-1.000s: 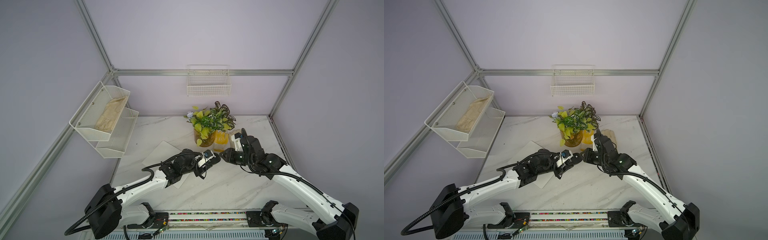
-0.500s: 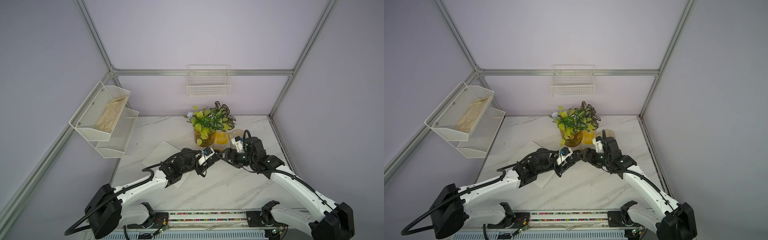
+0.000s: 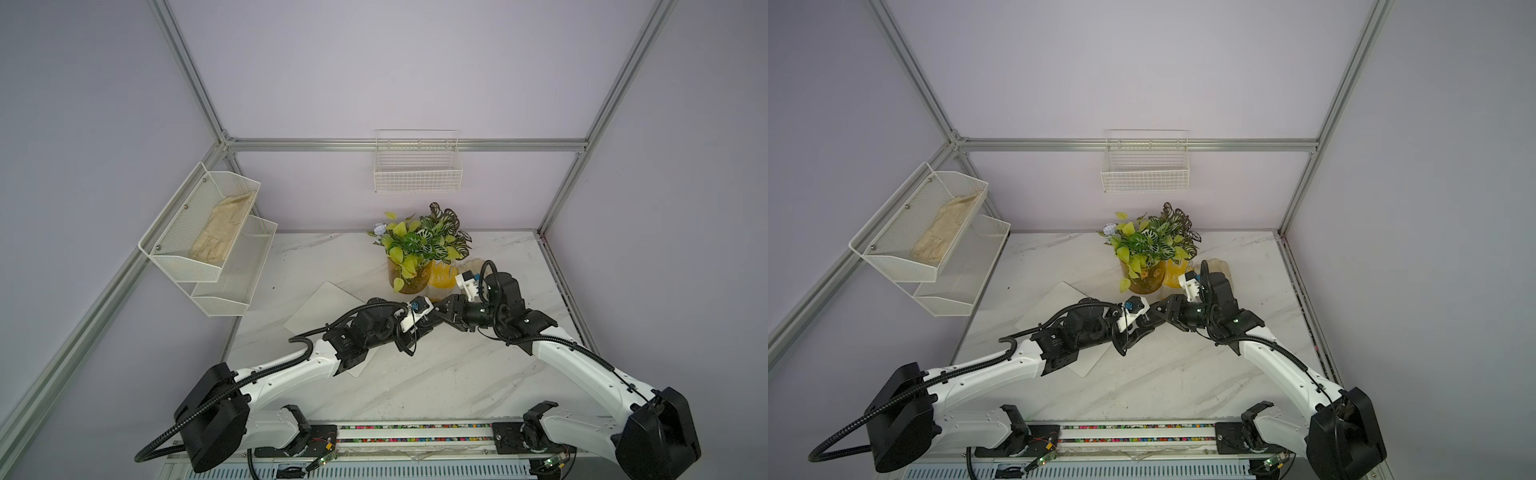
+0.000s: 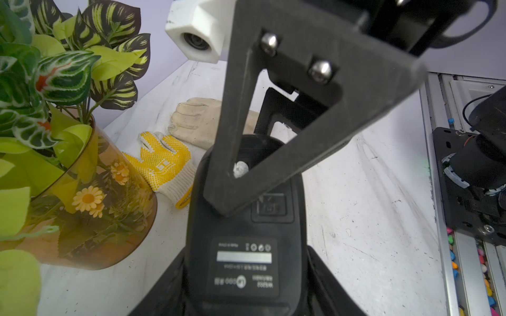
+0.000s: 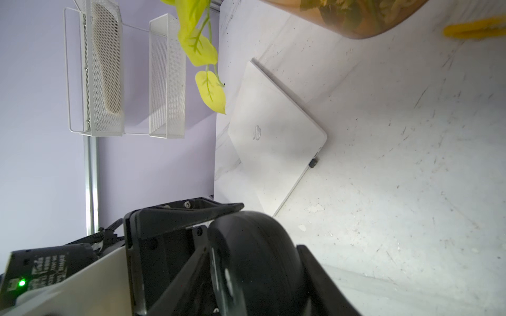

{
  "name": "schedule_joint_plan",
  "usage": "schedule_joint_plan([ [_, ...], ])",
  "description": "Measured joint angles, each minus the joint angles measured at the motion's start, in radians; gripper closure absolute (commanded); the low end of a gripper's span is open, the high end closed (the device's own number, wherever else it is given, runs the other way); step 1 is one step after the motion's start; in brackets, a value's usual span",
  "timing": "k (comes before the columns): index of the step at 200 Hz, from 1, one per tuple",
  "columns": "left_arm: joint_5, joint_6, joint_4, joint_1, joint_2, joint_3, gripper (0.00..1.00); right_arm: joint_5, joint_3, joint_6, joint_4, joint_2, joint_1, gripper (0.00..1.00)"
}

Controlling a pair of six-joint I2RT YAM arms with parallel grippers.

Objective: Insert the wireless mouse receiver into the laptop
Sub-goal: Place the mouse at the center of the board.

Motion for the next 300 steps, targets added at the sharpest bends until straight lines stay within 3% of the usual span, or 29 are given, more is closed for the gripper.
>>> schedule_joint_plan([
  [41, -0.005, -0.015, 0.007, 0.001, 0.004, 0.000, 0.68, -0.006, -0.004, 0.000, 0.030, 0.001, 0.002, 0.64],
  [67, -0.005, -0.031, 0.007, 0.001, 0.006, 0.000, 0.59, -0.006, -0.005, -0.017, 0.034, 0.001, 0.004, 0.72],
  [81, -0.006, -0.035, 0.007, 0.001, 0.006, 0.000, 0.38, -0.003, -0.004, -0.030, 0.032, 0.002, 0.005, 0.73],
  [89, -0.008, -0.037, 0.007, 0.000, 0.006, 0.000, 0.20, -0.001, -0.001, -0.038, 0.027, 0.002, 0.006, 0.74],
  [92, -0.010, -0.036, 0.007, 0.000, 0.006, 0.000, 0.04, 0.002, 0.002, -0.045, 0.023, 0.003, 0.006, 0.74],
  [96, -0.013, -0.039, 0.008, 0.000, 0.006, 0.000, 0.00, 0.007, 0.006, -0.050, 0.014, 0.005, 0.008, 0.75],
  [146, -0.082, -0.073, -0.024, -0.003, -0.037, -0.001, 0.00, 0.167, 0.177, -0.239, -0.216, 0.077, 0.016, 0.75],
  [162, -0.075, -0.090, -0.094, 0.008, -0.114, -0.001, 0.00, 0.290, 0.253, -0.338, -0.282, 0.101, 0.043, 0.75],
  [182, -0.026, -0.117, -0.186, 0.052, -0.245, -0.001, 0.00, 0.491, 0.311, -0.470, -0.319, 0.143, 0.152, 0.73],
  [234, 0.225, -0.244, -0.401, 0.267, -0.525, 0.000, 0.00, 0.946, 0.321, -0.762, -0.307, 0.328, 0.487, 0.68],
  [267, 0.416, -0.341, -0.486, 0.433, -0.567, 0.000, 0.00, 1.197, 0.294, -0.900, -0.292, 0.426, 0.652, 0.66],
  [300, 0.611, -0.426, -0.517, 0.581, -0.570, -0.008, 0.00, 1.341, 0.216, -0.996, -0.241, 0.432, 0.749, 0.66],
])
